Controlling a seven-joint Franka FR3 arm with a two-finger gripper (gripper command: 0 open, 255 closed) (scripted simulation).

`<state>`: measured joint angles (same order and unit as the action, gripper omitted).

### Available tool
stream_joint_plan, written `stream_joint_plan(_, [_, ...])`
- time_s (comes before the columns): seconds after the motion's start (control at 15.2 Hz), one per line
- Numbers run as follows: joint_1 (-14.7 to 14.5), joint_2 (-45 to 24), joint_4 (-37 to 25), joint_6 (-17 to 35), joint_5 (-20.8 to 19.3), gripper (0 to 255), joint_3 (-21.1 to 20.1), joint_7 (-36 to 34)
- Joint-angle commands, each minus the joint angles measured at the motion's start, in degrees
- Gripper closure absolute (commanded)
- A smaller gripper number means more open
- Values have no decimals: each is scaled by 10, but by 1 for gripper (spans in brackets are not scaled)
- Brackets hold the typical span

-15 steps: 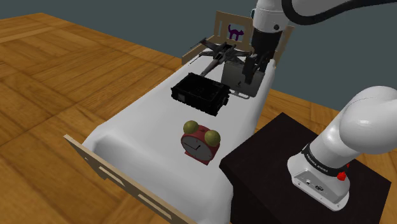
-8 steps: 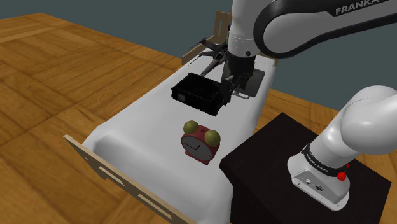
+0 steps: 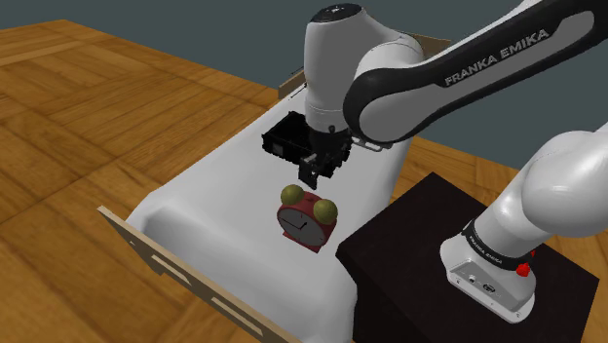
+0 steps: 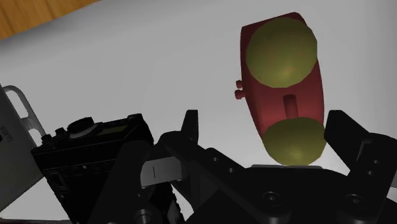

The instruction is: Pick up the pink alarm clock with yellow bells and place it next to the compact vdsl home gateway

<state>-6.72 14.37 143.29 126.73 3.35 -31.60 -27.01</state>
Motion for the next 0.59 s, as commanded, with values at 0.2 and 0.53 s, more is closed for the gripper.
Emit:
stream_joint_plan(0.2, [6,-90,-31,48,-55,0,-36,-72])
stream_joint_plan(0.53, [11,-122,-16,89,-83,0,-38,-93])
